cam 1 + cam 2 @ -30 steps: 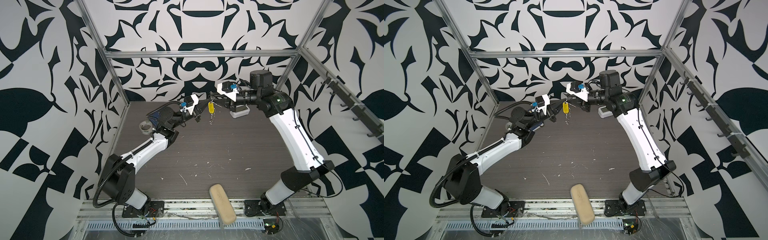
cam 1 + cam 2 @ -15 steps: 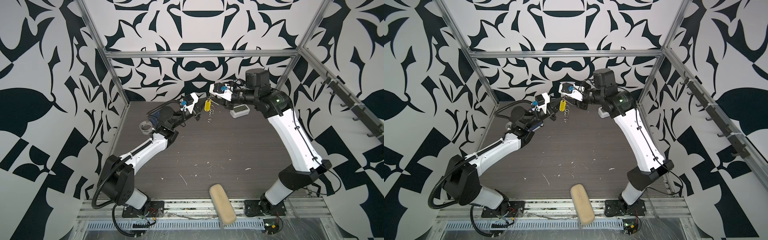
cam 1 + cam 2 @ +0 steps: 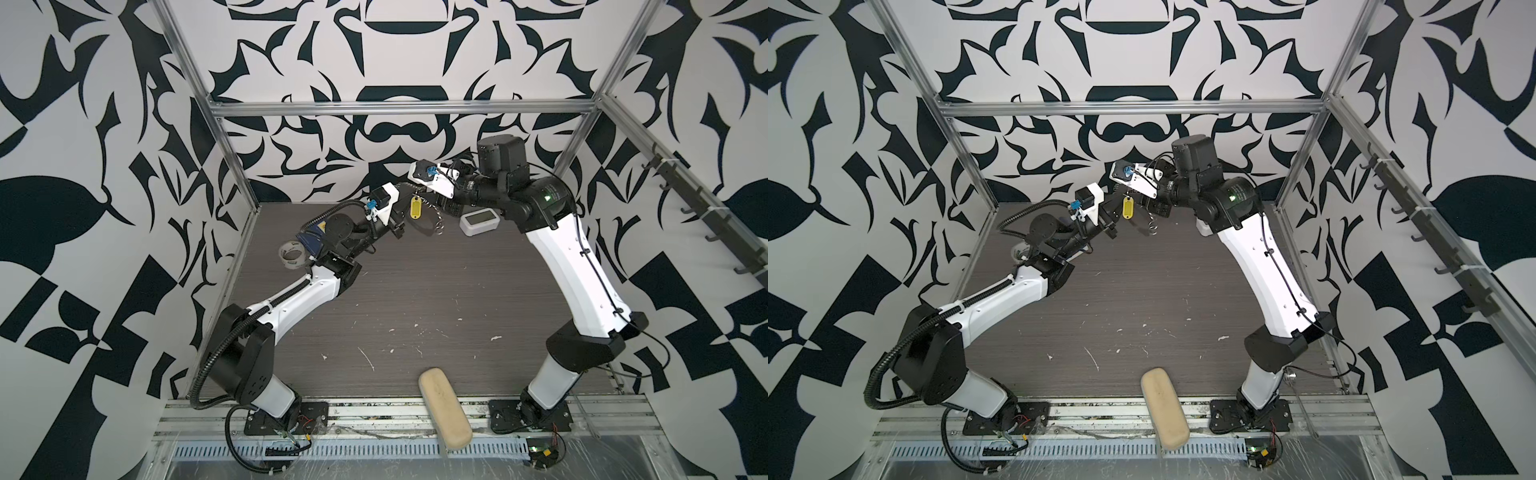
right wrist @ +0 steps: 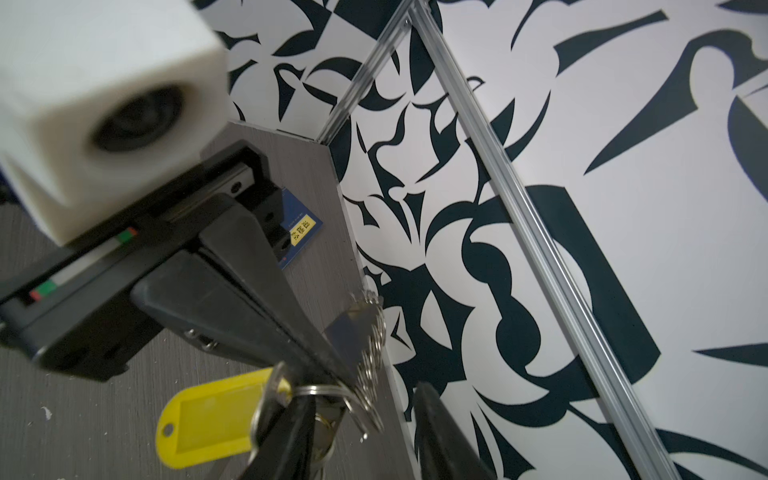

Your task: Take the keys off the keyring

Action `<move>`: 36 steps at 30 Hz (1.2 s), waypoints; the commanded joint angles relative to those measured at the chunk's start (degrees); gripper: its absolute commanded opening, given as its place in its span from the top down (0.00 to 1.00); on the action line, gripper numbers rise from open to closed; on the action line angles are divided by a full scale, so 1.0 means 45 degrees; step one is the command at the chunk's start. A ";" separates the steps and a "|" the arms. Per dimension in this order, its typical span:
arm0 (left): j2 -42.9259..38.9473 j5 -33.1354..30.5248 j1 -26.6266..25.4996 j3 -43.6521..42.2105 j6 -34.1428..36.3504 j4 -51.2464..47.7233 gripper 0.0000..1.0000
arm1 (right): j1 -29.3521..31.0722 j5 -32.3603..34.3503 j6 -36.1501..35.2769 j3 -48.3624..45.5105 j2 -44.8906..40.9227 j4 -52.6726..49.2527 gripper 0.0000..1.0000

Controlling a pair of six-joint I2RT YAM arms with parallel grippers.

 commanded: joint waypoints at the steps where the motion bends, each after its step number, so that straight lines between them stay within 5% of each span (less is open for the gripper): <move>1: 0.0144 -0.0889 -0.0019 0.0686 0.0043 0.1135 1.00 | 0.0771 0.1159 0.0683 0.0805 0.0124 -0.1033 0.56; 10: 0.0068 -0.0539 0.0020 0.0616 -0.0293 0.1462 1.00 | 0.0796 0.3584 0.0604 0.0213 -0.0280 0.0283 0.53; 15: 0.0000 -0.0194 0.0127 0.0519 -0.0315 0.1611 1.00 | 0.0794 0.3725 0.0421 0.0052 -0.0698 0.0636 0.53; 30: 0.0028 0.1972 0.0977 0.0161 -0.1414 0.2715 1.00 | 0.0285 0.0027 0.0808 -0.0635 -0.2267 0.0775 0.55; 36: 0.0424 0.3678 0.1499 0.0079 -0.2937 0.4207 1.00 | -0.1367 -0.3320 0.1211 -0.1493 -0.2471 0.1595 0.58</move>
